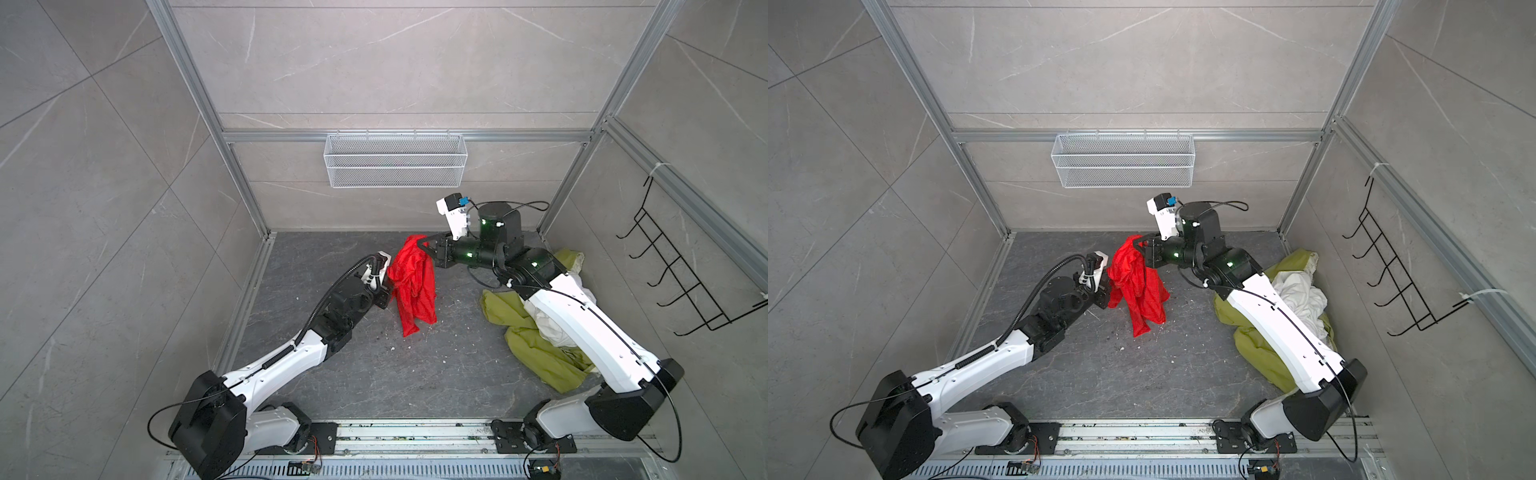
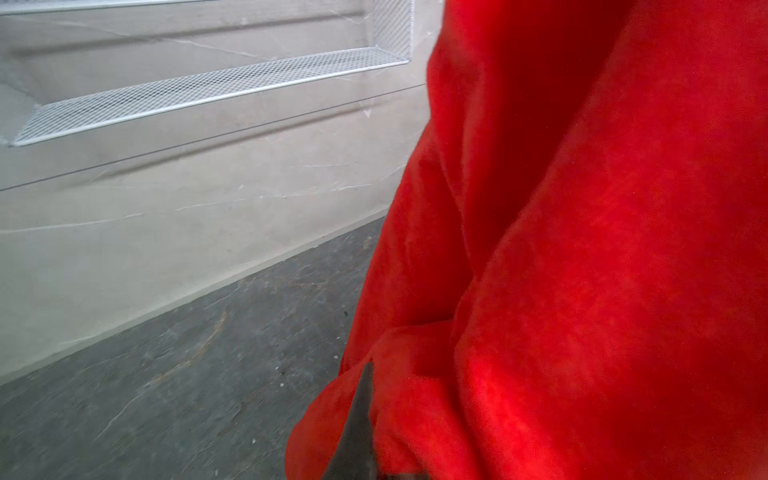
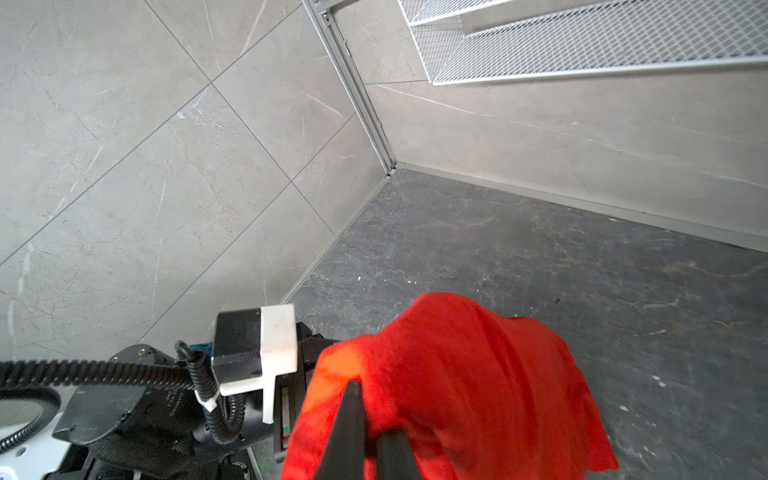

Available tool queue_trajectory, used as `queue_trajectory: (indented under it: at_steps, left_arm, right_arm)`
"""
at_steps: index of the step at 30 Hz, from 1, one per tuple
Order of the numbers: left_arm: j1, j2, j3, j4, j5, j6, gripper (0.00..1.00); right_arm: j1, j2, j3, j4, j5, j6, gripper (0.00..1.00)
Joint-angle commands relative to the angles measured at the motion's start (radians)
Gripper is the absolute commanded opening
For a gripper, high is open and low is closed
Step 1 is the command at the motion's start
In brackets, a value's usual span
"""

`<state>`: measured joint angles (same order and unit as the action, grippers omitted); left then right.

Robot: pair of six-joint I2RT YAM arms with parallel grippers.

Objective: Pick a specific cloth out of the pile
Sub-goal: 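Carry the red towel with both grippers away from the pile toward the open floor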

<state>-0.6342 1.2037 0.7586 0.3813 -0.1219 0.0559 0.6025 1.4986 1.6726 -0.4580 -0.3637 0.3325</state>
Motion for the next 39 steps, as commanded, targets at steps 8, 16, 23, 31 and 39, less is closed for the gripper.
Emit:
queue_trajectory:
  at_steps: [8,16,23,31,39]
  left_arm:
    - [0.065,-0.103,0.009,-0.033,-0.027,-0.034,0.00]
    - [0.077,-0.170,0.055,-0.115,-0.162,-0.015,0.00]
    - [0.174,-0.204,0.069,-0.160,-0.046,0.001,0.00]
    - [0.263,-0.187,0.116,-0.160,-0.018,-0.018,0.00]
    - [0.331,-0.185,0.155,-0.158,0.000,-0.011,0.00]
  right_arm:
    - [0.043,0.110,0.139,0.093,-0.040,0.038,0.00]
    - [0.049,0.155,0.164,0.108,-0.032,0.075,0.00]
    - [0.064,0.239,0.220,0.128,-0.050,0.114,0.00]
    - [0.100,0.386,0.370,0.140,-0.050,0.158,0.00]
    - [0.146,0.629,0.715,0.094,-0.076,0.226,0.00]
